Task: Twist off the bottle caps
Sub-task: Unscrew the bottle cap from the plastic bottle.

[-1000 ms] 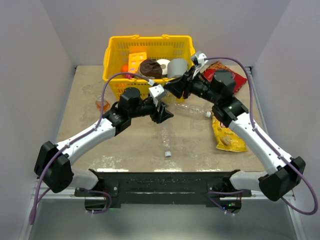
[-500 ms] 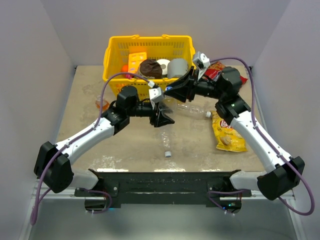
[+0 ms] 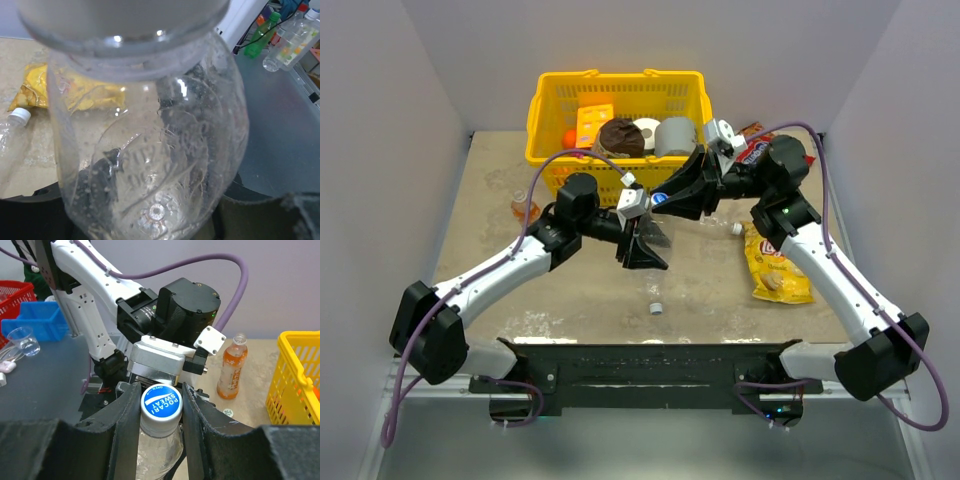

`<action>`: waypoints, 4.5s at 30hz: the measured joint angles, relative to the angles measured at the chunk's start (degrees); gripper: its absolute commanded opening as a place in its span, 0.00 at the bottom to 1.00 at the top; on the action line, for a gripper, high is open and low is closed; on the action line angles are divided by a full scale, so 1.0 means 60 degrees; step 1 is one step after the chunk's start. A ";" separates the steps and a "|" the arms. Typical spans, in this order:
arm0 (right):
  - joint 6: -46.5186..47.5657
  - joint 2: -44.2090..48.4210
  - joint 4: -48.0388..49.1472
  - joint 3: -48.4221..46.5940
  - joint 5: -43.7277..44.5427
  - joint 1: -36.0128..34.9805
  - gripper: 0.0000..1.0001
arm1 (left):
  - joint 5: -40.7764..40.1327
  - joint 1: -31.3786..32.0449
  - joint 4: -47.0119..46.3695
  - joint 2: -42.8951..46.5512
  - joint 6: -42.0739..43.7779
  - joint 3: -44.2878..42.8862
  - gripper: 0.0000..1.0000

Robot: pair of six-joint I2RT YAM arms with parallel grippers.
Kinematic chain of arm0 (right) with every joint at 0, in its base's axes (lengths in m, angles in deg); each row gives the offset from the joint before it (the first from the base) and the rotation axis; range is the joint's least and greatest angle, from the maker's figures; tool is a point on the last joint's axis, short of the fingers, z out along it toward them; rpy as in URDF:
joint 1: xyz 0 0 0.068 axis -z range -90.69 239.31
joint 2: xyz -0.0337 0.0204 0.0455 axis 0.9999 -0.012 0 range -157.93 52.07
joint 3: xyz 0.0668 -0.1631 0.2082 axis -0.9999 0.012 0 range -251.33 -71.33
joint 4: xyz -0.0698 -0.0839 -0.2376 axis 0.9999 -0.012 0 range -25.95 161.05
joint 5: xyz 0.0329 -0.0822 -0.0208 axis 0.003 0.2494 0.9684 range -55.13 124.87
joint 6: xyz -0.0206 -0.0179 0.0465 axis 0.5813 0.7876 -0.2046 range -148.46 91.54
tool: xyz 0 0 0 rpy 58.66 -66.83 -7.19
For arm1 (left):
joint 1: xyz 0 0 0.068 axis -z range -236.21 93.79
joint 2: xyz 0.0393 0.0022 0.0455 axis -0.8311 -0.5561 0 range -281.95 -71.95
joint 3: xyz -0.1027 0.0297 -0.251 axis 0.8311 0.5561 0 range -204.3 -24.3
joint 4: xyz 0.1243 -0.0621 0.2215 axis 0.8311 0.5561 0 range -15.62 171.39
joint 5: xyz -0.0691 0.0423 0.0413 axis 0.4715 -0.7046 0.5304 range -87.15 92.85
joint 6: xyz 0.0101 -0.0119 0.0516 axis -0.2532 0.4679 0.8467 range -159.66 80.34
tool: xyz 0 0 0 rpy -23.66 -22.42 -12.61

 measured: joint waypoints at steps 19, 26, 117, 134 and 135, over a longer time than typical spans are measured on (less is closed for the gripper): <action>-0.1002 0.0426 0.0652 0.1056 0.0787 0.0386 0.76 | -0.0871 0.0062 0.0040 0.0047 0.0324 -0.0106 0.27; -0.1461 0.0984 0.1005 0.1173 0.1366 0.0525 0.77 | -0.1956 0.0062 0.0117 0.0058 0.0342 -0.0178 0.26; -0.2914 -0.0025 0.3173 0.0831 0.1206 0.0084 0.10 | 0.0692 -0.0718 0.0328 0.0106 -0.0025 -0.0397 0.24; -0.2929 0.0029 0.2539 0.1056 0.1548 0.0259 0.77 | -0.1235 -0.0652 0.0827 0.0109 0.0412 -0.0608 0.24; -0.2911 0.0055 0.2492 0.1086 0.1610 0.0270 0.77 | -0.1351 -0.0652 0.0827 0.0109 0.0412 -0.0608 0.24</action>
